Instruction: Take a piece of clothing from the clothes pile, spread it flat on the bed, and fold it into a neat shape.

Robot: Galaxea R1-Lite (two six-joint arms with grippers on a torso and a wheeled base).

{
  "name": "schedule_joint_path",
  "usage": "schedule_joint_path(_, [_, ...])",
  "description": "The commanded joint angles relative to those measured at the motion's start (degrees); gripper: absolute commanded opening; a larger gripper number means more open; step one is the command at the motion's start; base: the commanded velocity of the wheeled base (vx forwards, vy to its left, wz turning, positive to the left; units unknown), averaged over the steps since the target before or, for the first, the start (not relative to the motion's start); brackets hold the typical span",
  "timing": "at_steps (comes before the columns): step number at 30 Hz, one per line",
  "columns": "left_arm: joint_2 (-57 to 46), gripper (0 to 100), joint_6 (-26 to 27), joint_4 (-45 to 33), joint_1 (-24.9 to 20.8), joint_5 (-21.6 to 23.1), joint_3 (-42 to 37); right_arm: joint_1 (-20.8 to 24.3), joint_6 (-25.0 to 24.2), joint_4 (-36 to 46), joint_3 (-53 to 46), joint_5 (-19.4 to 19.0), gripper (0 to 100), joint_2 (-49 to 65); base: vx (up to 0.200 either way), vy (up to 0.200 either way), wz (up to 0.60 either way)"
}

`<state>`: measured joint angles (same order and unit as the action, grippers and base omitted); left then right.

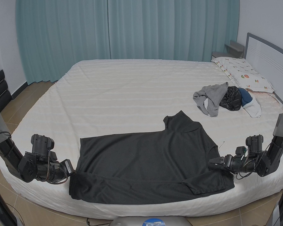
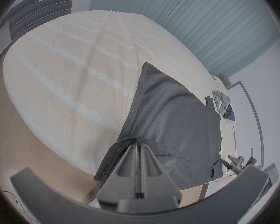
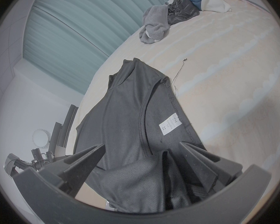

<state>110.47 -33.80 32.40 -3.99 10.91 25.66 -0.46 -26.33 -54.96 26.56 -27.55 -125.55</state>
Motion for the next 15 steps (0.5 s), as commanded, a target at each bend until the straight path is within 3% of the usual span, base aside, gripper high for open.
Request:
schedule_joint_path(1, [-0.7, 0, 0.0, 0.0, -0.2, 0.0, -0.1, -0.1, 0.5, -0.3, 0.0, -0.1, 100, -2.5, 0.000, 0.000, 0.00])
schedule_joint_path(4, [-0.8, 0, 0.0, 0.0, -0.2, 0.0, -0.1, -0.1, 1.0, -0.4, -0.5, -0.1, 100, -2.5, 0.000, 0.000, 0.00])
schedule_joint_path(5, [-0.9, 0, 0.0, 0.0, -0.2, 0.0, -0.1, -0.2, 1.1, -0.4, -0.5, -0.1, 0, -2.3, 0.000, 0.000, 0.00])
schedule_joint_path(15, [-0.8, 0, 0.0, 0.0, -0.1, -0.1, 0.0, -1.9, 2.0, -0.5, -2.7, -0.1, 0, 0.0, 0.000, 0.000, 0.00])
